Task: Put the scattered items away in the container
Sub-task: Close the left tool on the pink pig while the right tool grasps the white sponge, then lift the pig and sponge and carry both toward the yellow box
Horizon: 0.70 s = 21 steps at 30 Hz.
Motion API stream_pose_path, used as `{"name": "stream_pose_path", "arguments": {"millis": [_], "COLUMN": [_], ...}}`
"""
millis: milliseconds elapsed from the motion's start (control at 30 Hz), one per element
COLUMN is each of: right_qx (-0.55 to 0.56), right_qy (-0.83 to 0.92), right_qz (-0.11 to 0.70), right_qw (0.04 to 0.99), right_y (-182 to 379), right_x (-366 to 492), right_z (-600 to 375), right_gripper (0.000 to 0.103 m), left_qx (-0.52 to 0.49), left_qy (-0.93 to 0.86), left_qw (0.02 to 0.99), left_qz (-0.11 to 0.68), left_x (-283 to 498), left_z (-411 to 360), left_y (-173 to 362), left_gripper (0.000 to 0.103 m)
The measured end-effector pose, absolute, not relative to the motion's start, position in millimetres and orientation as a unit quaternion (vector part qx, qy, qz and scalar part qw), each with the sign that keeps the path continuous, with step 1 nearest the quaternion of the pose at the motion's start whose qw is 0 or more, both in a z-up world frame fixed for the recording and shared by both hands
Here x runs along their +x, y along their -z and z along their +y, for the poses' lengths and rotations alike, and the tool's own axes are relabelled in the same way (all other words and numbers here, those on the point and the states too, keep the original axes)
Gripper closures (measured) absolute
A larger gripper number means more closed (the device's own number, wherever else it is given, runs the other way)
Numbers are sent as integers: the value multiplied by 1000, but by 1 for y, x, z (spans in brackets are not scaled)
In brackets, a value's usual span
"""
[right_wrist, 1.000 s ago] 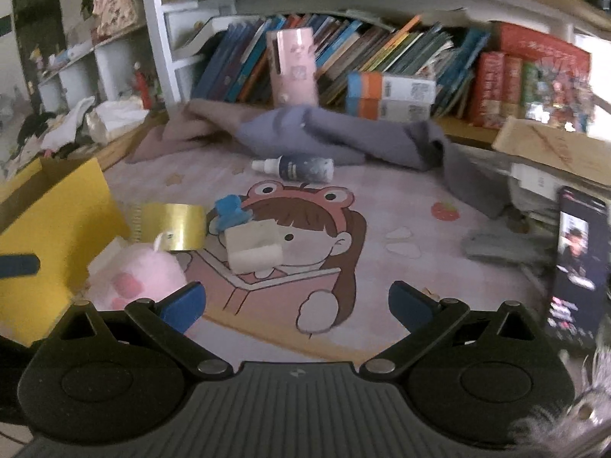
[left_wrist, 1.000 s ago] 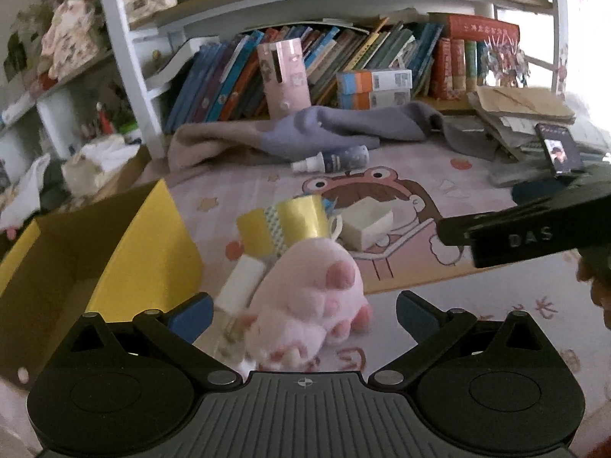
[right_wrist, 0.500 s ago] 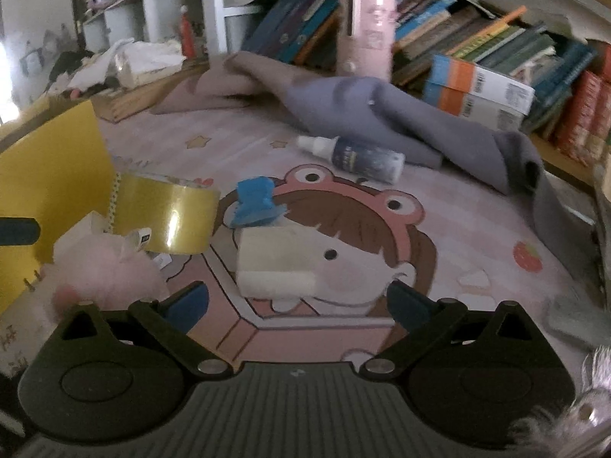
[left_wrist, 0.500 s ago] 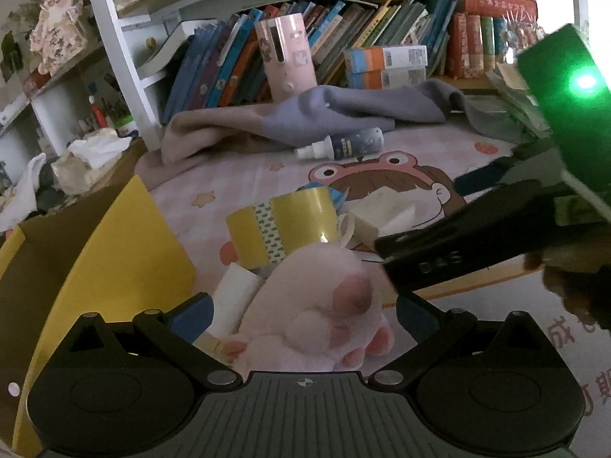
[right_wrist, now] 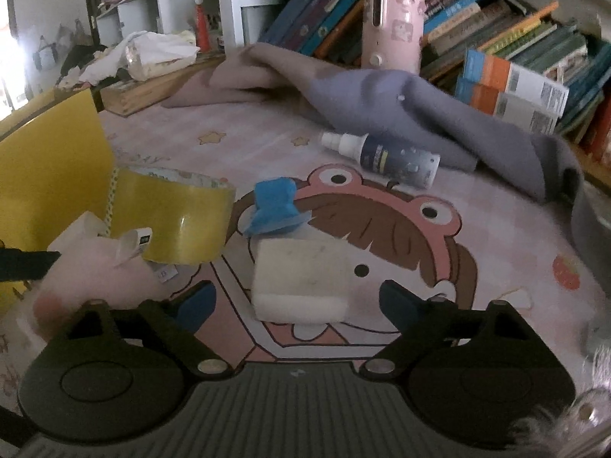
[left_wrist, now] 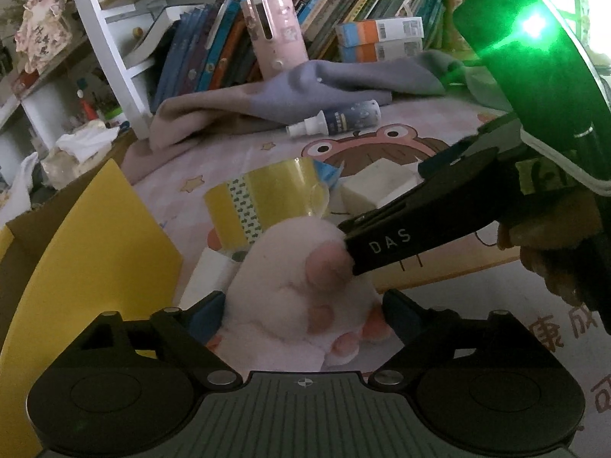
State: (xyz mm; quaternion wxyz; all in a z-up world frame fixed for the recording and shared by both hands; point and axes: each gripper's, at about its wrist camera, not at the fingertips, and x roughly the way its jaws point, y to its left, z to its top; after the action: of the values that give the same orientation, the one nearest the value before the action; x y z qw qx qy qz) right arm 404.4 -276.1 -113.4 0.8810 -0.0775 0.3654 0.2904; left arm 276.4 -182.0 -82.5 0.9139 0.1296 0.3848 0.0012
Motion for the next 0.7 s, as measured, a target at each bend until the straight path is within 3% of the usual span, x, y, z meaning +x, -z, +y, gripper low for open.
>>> {"name": "stream_pose_path", "arguments": {"millis": [100, 200, 367, 700], "right_qx": [-73, -92, -78, -61], "right_qy": [-291, -285, -281, -264], "right_qz": [369, 361, 368, 357], "right_qw": [880, 883, 883, 894], "right_y": [115, 114, 111, 89], "right_x": [404, 402, 399, 368], "right_z": [-276, -273, -279, -307], "right_gripper": [26, 52, 56, 56], "left_qx": [131, 125, 104, 80], "left_qy": [-3, -3, 1, 29], "left_qw": [915, 916, 918, 923], "left_qz": [382, 382, 383, 376], "left_x": [276, 276, 274, 258], "left_z": [-183, -183, -178, -183], "left_y": [83, 81, 74, 62], "left_gripper": [18, 27, 43, 46]}}
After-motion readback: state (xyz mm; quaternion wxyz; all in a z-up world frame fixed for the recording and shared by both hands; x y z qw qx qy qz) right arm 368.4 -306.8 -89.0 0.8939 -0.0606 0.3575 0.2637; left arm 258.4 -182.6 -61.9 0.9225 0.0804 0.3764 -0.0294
